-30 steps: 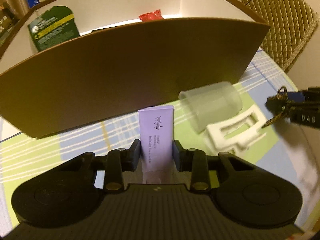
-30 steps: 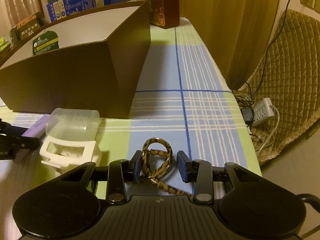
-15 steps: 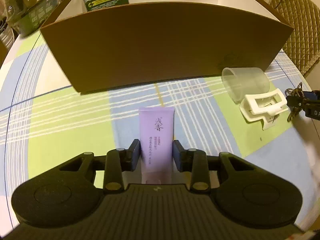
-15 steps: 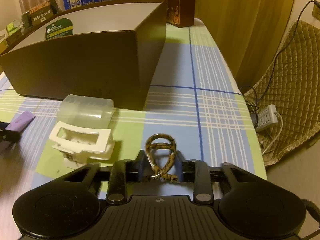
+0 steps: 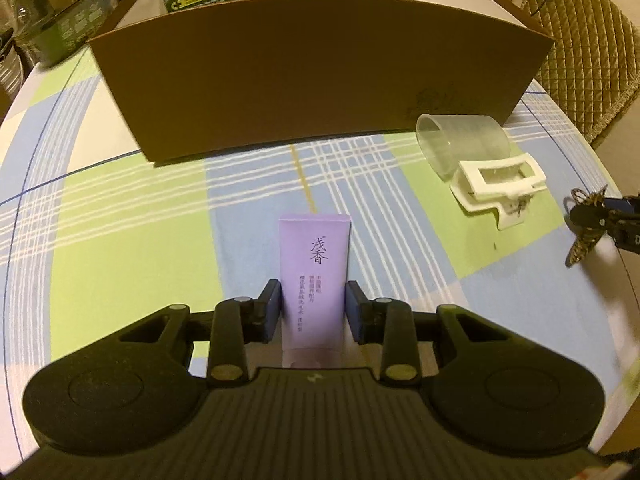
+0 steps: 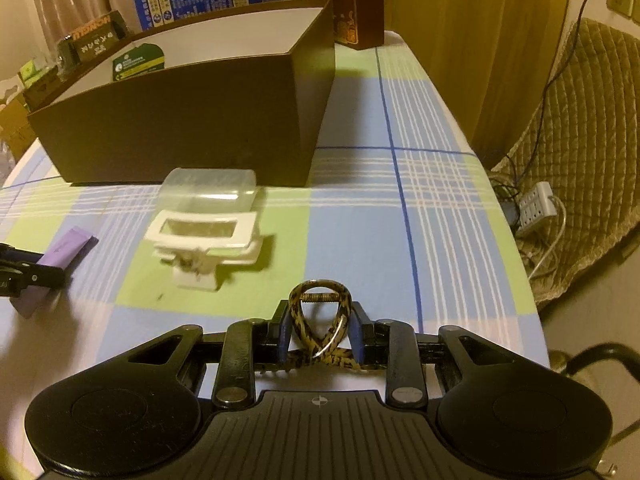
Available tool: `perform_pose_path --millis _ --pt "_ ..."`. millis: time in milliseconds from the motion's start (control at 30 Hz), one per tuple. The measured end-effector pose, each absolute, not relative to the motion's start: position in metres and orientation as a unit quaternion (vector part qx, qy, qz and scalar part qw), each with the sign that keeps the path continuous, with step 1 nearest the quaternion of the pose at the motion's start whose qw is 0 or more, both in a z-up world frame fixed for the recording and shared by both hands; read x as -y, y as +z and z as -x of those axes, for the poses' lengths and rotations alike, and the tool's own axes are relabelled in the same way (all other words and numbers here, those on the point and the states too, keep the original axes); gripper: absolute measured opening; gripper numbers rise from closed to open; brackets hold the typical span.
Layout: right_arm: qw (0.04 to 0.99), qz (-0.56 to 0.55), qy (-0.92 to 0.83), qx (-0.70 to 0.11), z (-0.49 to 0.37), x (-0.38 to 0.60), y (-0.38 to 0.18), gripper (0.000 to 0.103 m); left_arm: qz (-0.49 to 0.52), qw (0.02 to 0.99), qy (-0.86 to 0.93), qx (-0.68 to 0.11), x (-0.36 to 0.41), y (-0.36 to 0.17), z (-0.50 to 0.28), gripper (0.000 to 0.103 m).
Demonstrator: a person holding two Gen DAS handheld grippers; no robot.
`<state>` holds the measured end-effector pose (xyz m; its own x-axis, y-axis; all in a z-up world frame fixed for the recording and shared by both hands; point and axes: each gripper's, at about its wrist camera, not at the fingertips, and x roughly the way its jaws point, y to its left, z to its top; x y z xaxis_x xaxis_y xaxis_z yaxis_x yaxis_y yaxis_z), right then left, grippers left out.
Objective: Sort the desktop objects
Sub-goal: 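Lift the purple tube and keychain and carry both over the box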
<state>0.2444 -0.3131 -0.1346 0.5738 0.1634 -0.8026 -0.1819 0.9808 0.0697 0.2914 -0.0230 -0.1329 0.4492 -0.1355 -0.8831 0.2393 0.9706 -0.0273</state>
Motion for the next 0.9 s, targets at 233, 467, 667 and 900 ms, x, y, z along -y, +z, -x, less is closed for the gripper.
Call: perform_pose_path --millis 233,467,667,900 --pt "0.891 0.008 0.113 -0.439 -0.226 0.304 -0.122 0.026 -0.039 0.864 -0.107 -0.491 0.013 -0.115 -0.272 0.029" --pt "0.892 0.01 0.147 -0.428 -0.214 0.285 -0.106 0.026 -0.03 0.875 -0.106 -0.471 0.01 -0.096 -0.258 0.029" --pt "0.891 0.013 0.18 -0.416 -0.211 0.266 -0.09 0.026 -0.018 0.884 -0.107 -0.455 0.004 -0.08 -0.248 0.029" --pt "0.892 0.018 0.215 -0.397 -0.222 0.243 -0.069 0.026 -0.004 0.895 -0.114 -0.432 -0.005 -0.058 -0.246 0.029"
